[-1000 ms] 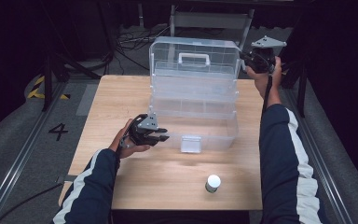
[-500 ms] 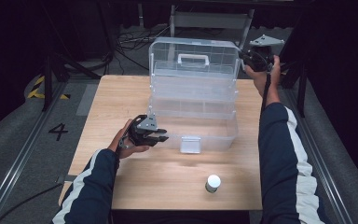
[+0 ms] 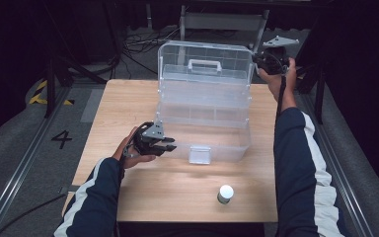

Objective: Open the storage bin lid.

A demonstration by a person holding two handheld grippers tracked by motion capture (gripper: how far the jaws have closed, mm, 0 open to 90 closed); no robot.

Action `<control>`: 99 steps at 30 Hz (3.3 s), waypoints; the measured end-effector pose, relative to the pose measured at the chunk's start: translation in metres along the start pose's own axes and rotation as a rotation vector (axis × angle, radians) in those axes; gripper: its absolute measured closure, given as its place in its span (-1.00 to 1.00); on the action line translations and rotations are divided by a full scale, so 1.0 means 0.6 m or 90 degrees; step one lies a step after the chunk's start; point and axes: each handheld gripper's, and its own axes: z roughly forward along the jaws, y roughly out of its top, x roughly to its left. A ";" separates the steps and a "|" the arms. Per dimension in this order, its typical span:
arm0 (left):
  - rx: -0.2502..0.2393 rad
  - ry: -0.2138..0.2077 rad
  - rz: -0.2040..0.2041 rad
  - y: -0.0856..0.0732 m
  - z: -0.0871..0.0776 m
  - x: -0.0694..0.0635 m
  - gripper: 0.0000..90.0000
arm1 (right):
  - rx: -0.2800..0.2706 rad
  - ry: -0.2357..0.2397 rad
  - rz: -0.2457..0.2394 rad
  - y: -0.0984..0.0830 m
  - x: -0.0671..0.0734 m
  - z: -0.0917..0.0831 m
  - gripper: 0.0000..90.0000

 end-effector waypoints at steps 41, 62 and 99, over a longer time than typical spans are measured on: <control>-0.009 -0.010 -0.004 -0.002 0.003 0.002 0.57 | 0.032 -0.020 0.027 -0.003 -0.010 0.063 0.88; -0.004 -0.020 -0.009 0.000 0.005 0.004 0.59 | 0.035 -0.021 0.047 -0.011 -0.015 0.085 0.89; -0.004 -0.023 -0.005 0.000 0.005 0.004 0.59 | 0.089 -0.027 0.050 -0.022 -0.022 0.122 0.83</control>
